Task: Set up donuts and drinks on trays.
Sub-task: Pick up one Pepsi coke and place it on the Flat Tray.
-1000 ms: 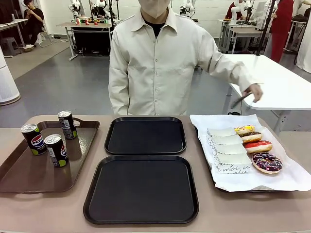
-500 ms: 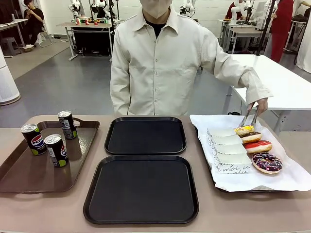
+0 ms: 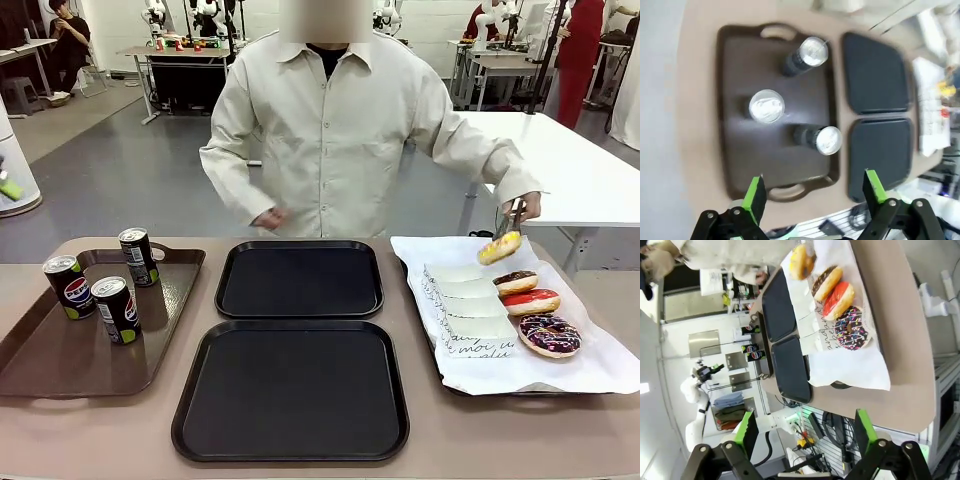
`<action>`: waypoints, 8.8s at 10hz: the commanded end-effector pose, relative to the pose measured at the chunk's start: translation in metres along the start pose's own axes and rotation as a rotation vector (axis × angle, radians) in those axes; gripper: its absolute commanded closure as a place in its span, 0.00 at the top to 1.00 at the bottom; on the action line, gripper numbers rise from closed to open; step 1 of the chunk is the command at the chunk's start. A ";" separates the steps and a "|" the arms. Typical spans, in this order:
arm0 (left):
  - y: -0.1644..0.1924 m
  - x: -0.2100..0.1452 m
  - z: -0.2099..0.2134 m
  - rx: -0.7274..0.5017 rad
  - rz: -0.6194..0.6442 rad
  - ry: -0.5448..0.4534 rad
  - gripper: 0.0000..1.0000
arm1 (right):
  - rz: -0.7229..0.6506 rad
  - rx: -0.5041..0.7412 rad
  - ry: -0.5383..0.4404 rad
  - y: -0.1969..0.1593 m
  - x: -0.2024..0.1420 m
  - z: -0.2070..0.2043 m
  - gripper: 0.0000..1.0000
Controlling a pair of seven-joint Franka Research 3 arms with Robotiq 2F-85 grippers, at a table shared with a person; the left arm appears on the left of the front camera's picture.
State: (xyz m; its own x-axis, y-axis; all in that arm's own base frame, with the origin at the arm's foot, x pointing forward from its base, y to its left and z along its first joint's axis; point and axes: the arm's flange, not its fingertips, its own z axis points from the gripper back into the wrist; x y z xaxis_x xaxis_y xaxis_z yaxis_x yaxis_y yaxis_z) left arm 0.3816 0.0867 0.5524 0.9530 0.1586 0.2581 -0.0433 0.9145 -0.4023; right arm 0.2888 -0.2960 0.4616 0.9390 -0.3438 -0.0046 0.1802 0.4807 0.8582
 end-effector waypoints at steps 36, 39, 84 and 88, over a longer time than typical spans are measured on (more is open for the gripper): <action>-0.089 -0.028 -0.236 0.387 -0.111 0.242 1.00 | 0.008 0.025 -0.005 0.000 0.001 0.002 1.00; -0.092 -0.027 -0.231 0.390 -0.140 0.183 0.15 | 0.008 0.025 -0.005 0.000 0.001 0.002 1.00; -0.325 -0.088 -0.295 0.226 -0.457 0.347 0.58 | 0.008 0.025 -0.005 0.000 0.001 0.002 1.00; -0.326 -0.104 -0.317 0.331 -0.498 0.440 0.58 | 0.008 0.025 -0.005 0.000 0.001 0.002 1.00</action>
State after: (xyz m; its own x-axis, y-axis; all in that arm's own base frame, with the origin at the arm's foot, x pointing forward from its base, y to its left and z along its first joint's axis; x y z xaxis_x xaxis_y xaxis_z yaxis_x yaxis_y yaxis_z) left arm 0.3944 -0.3388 0.3804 0.9107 -0.4123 -0.0259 0.4092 0.9090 -0.0795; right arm 0.2886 -0.2964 0.4619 0.9391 -0.3436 -0.0052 0.1804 0.4801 0.8585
